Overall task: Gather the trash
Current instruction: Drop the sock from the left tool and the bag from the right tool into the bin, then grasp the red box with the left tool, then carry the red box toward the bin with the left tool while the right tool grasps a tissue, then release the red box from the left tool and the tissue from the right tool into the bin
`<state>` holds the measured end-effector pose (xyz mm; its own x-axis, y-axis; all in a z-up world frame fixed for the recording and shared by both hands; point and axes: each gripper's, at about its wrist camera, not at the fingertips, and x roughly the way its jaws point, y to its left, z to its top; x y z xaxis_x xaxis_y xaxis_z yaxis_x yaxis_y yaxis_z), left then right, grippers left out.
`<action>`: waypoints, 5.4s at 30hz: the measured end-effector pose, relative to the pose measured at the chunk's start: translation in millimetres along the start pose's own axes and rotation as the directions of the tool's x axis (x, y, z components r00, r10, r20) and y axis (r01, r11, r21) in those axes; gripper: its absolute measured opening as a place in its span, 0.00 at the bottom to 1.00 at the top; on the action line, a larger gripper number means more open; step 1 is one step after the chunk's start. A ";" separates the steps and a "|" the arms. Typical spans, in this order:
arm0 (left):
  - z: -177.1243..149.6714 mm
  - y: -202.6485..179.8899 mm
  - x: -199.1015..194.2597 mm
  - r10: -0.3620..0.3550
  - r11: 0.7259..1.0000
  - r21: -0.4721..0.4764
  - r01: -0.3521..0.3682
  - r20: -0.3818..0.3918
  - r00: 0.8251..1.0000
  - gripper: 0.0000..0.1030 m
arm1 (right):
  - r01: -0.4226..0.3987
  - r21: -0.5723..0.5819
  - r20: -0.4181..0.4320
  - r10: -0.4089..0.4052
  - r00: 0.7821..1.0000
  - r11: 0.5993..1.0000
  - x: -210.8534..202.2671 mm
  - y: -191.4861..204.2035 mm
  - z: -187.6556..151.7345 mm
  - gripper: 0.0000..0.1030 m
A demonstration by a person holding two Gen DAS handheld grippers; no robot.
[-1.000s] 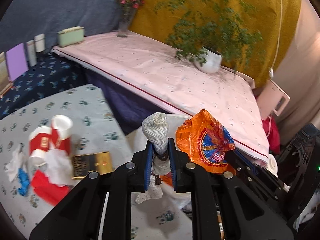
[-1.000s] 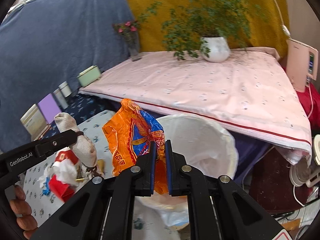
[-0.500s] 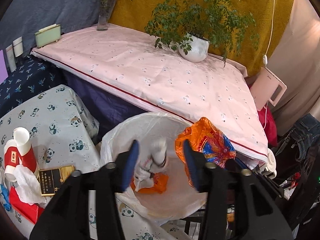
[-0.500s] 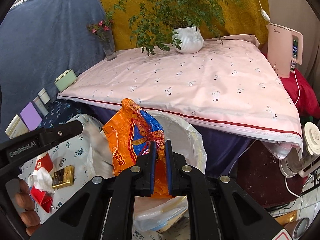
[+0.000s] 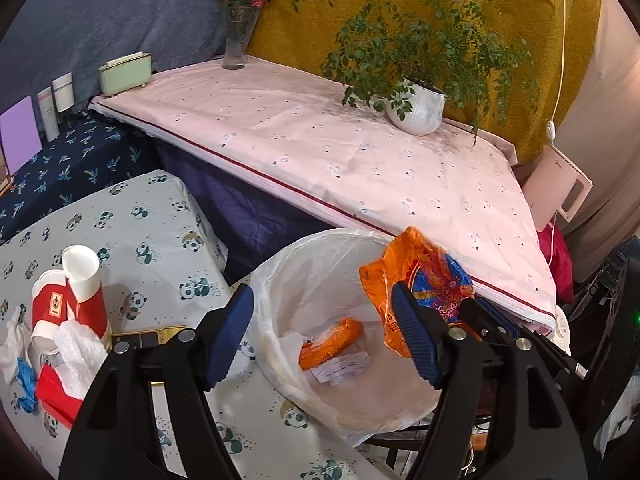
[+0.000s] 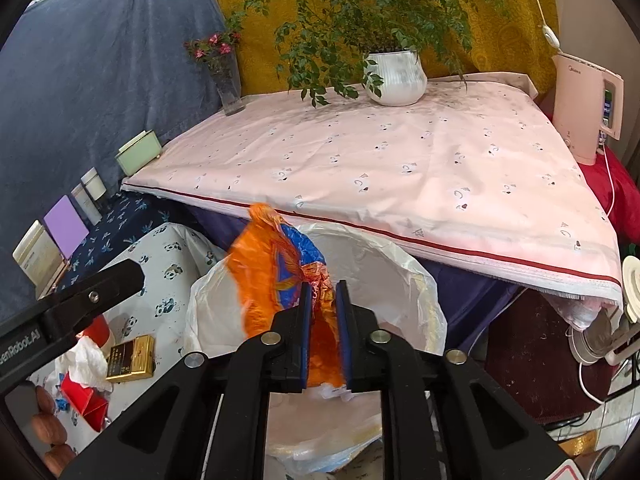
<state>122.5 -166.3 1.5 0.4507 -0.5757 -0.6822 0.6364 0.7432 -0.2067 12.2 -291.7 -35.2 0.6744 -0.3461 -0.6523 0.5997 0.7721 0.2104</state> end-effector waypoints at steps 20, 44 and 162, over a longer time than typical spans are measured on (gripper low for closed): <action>-32.1 71.5 -46.1 0.185 0.974 -0.140 -0.179 0.029 0.982 0.81 | -0.041 -0.058 0.027 0.043 0.999 0.997 -18.5 44.8 -5.5 0.42; -97.1 176.9 -81.5 0.346 0.826 -0.425 -0.370 -0.136 0.929 0.82 | -0.205 -0.223 -0.076 0.193 0.978 0.953 -33.3 145.2 -59.3 0.42; -21.0 -16.8 23.6 0.061 0.998 -0.024 -0.065 -0.129 0.990 0.33 | -0.081 -0.007 -0.028 0.080 0.996 0.997 -14.1 -0.3 -14.3 0.11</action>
<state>109.3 -185.2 -25.8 0.4044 -0.4806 -0.7781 0.5908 0.7868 -0.1789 -3.7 -279.4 -36.4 0.7081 -0.2678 -0.6533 0.5402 0.8014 0.2569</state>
